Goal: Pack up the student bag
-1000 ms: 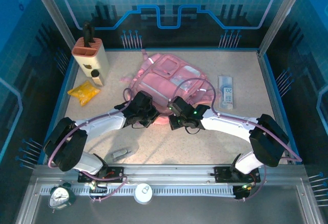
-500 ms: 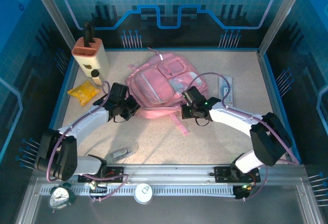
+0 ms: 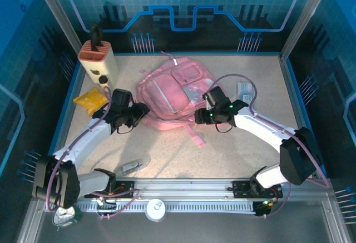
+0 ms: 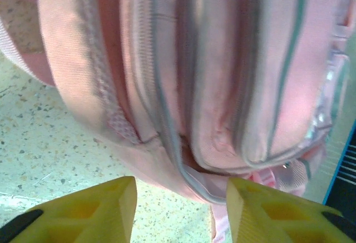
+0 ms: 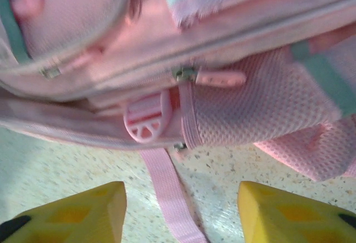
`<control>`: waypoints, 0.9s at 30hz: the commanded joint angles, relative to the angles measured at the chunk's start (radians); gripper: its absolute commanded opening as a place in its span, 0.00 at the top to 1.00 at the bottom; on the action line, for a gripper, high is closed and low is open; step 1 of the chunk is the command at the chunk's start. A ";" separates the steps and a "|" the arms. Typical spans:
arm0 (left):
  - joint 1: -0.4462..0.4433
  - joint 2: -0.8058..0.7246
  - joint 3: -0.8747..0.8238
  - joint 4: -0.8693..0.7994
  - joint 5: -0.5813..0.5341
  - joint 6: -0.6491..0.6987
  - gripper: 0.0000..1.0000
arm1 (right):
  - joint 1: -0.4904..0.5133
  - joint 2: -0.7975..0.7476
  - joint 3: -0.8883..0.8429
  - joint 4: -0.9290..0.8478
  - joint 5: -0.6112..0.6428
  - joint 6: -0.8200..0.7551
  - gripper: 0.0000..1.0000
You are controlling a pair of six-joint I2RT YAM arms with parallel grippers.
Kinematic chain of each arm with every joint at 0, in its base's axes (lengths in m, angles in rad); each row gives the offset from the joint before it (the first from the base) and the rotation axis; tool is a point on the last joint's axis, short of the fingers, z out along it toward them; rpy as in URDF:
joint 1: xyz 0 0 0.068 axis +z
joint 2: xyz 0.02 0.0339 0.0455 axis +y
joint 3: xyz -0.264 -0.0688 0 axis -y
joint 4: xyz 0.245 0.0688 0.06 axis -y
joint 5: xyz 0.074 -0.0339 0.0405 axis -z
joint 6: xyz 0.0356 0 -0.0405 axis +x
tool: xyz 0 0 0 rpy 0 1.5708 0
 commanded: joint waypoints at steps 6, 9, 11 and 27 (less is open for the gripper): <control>-0.185 0.000 0.158 -0.060 -0.123 0.067 0.43 | -0.089 0.145 0.143 0.006 -0.079 0.190 0.39; -0.222 0.050 0.203 -0.056 -0.121 0.076 0.41 | -0.135 0.218 0.168 0.057 -0.113 0.242 0.38; -0.242 0.078 0.227 -0.053 -0.129 0.083 0.40 | -0.152 0.266 0.191 0.082 -0.151 0.270 0.38; -0.323 0.196 0.273 -0.015 -0.173 0.131 0.37 | -0.153 0.390 0.174 0.267 -0.122 0.330 0.56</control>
